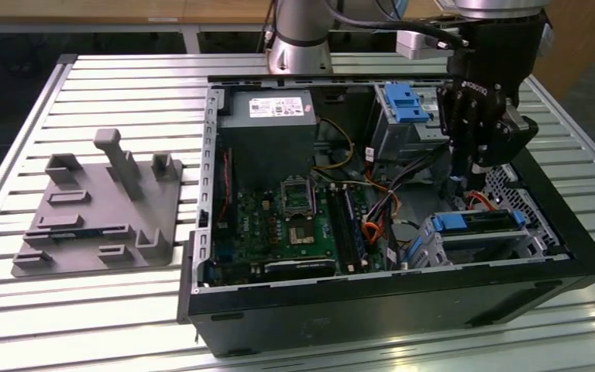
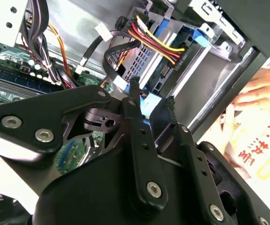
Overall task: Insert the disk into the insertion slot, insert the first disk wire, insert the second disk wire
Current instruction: 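Insert the second disk wire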
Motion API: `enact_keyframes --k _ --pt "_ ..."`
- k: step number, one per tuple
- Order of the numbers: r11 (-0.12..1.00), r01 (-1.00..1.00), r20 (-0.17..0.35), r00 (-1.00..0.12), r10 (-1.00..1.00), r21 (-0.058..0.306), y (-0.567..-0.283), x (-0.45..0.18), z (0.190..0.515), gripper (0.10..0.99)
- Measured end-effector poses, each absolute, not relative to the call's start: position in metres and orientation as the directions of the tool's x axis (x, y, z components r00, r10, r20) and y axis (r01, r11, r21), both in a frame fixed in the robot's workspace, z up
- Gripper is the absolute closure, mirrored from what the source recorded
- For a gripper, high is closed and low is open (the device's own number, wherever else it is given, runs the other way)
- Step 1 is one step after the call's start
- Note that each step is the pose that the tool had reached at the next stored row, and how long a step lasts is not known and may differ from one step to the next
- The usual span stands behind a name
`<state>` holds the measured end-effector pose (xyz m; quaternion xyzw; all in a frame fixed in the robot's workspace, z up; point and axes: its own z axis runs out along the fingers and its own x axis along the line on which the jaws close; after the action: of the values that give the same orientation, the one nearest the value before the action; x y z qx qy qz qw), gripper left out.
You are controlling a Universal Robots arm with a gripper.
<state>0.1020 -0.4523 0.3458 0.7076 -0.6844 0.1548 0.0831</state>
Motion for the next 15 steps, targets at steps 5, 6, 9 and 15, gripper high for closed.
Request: enact_keyframes --k 5,6,9,15 --pt "-0.047 -0.994 0.333 0.013 -0.943 -0.094 -0.4525 0.1007 0.3448 0.722" --pt "-0.046 -0.994 0.333 0.012 -0.943 -0.094 -0.4526 0.1006 0.3446 0.722" --pt "-0.038 -0.995 0.333 0.005 -0.943 -0.094 -0.4534 0.1002 0.3435 0.722" --pt "-0.030 -0.995 0.333 -0.003 -0.943 -0.094 -0.4558 0.1001 0.3422 0.722"
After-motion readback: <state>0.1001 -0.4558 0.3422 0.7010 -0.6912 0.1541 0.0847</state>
